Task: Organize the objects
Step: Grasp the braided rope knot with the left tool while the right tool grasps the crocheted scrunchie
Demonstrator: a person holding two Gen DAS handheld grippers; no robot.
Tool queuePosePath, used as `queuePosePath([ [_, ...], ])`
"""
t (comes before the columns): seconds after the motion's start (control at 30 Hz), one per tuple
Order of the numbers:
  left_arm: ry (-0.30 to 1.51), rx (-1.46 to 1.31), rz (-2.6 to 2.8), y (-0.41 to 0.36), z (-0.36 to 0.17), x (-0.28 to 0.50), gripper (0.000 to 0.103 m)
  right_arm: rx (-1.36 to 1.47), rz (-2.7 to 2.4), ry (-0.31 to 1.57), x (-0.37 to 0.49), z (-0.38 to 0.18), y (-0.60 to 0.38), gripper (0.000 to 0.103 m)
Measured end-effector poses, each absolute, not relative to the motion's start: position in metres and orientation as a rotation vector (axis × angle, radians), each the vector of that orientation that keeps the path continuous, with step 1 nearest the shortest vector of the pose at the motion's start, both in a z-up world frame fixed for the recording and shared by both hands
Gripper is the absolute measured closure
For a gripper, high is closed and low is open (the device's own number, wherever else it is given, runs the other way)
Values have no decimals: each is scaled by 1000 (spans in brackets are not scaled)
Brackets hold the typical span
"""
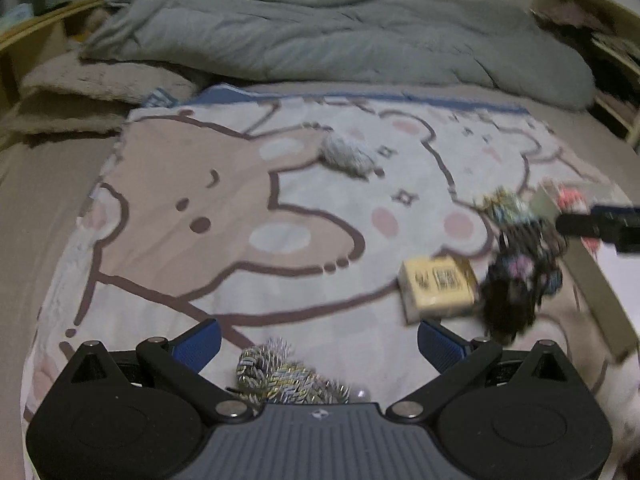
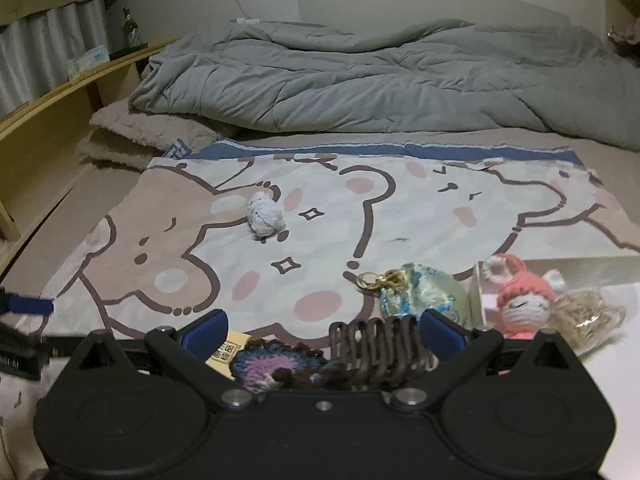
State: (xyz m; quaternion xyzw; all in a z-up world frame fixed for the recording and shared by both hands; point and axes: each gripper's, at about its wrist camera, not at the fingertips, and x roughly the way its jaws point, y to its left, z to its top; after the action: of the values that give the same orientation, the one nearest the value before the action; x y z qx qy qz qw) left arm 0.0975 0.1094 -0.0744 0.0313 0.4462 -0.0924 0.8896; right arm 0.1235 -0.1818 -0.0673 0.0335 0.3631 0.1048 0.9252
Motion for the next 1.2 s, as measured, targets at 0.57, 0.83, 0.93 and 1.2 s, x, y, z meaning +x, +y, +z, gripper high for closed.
queuePosePath([
  [0.57, 1029, 395, -454, 110, -128, 96, 0, 217, 149, 965, 136, -113, -174, 0],
  [0.83, 1047, 354, -465, 117, -144, 107, 5, 280, 198, 1019, 140, -126, -166, 0],
  [0.93, 1060, 344, -451, 118, -148, 111, 12, 279, 223, 1028, 142, -127, -160, 0],
  [1.2, 1066, 277, -437, 126, -148, 115, 18, 316, 185, 1094, 151, -141, -167, 12],
])
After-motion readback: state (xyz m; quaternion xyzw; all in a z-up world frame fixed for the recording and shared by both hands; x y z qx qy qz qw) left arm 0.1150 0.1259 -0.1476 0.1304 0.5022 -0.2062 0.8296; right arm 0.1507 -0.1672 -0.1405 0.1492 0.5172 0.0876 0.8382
